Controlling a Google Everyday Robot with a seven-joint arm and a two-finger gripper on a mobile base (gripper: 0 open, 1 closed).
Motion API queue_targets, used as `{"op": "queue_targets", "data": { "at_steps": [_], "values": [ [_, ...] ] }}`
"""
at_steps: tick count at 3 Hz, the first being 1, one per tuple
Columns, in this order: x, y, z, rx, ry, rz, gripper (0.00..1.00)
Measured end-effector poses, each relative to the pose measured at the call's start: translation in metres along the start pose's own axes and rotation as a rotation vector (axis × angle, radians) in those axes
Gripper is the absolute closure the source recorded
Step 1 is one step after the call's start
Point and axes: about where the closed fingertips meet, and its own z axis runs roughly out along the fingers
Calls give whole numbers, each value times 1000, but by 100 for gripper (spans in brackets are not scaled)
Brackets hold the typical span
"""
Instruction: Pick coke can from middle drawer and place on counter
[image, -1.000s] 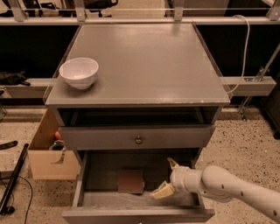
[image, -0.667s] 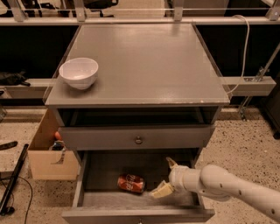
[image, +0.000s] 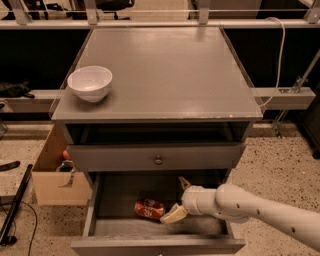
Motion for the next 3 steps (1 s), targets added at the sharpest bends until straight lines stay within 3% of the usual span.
{"op": "queue_targets", "data": {
  "at_steps": [3],
  "values": [
    [15, 14, 54, -26, -4, 27, 0]
  ]
}}
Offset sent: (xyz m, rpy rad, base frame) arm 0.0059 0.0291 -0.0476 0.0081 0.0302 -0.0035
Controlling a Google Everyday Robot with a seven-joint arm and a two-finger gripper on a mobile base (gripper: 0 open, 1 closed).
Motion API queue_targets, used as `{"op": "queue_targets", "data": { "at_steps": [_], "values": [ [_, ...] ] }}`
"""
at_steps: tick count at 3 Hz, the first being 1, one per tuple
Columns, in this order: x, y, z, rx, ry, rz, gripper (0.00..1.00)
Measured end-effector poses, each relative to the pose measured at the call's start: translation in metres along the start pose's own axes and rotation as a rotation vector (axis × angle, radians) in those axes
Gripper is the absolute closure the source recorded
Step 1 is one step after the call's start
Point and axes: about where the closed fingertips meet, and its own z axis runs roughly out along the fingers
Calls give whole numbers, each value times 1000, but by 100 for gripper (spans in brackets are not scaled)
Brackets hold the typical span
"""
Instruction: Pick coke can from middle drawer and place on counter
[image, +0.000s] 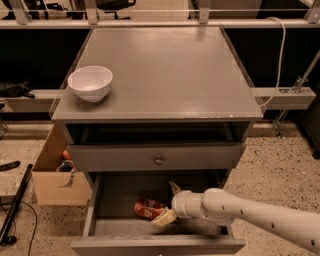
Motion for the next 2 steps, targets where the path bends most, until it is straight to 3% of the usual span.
{"op": "queue_targets", "data": {
  "at_steps": [2],
  "values": [
    [13, 9, 30, -6, -22, 70, 0]
  ]
}}
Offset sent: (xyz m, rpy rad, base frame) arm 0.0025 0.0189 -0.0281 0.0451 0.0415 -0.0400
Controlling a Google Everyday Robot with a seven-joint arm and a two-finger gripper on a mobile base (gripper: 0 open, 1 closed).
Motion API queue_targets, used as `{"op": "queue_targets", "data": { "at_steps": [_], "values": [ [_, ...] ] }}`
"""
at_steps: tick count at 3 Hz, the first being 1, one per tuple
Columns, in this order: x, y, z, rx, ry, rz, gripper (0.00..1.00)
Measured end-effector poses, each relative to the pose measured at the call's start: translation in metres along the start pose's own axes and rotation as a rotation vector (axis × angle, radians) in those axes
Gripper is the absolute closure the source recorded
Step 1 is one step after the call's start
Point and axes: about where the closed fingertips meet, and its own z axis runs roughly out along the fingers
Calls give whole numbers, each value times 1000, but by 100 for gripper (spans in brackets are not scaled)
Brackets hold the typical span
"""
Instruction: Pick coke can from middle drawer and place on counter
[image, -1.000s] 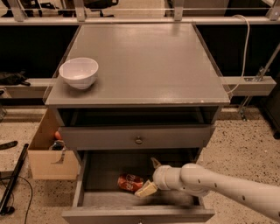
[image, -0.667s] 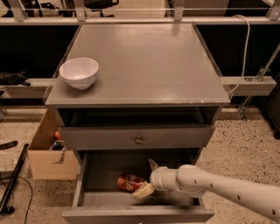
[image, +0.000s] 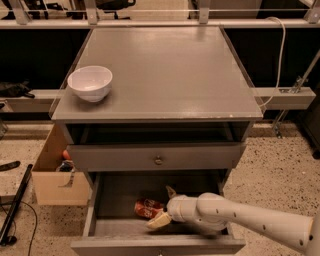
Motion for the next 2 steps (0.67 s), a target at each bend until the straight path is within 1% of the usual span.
{"op": "queue_targets", "data": {
  "at_steps": [1, 2],
  "values": [
    [0, 0, 0, 0, 0, 0, 0],
    [0, 0, 0, 0, 0, 0, 21]
  ]
}}
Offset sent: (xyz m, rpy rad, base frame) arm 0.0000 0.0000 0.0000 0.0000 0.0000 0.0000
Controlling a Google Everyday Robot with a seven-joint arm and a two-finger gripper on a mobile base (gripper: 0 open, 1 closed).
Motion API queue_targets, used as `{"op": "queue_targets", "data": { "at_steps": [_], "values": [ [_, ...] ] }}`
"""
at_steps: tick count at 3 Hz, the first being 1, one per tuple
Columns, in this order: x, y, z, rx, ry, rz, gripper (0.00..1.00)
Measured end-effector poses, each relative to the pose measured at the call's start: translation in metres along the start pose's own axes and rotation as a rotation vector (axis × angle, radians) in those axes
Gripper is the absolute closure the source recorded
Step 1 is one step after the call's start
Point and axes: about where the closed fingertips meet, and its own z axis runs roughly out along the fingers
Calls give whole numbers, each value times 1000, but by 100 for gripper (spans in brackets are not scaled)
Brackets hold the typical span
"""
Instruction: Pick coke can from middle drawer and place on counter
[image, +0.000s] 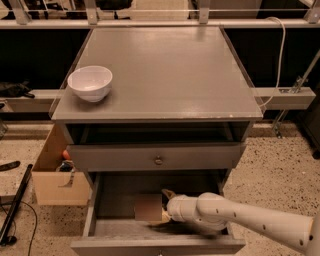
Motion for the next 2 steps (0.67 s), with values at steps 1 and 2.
{"op": "queue_targets", "data": {
  "at_steps": [1, 2],
  "values": [
    [0, 0, 0, 0, 0, 0, 44],
    [0, 0, 0, 0, 0, 0, 75]
  ]
}}
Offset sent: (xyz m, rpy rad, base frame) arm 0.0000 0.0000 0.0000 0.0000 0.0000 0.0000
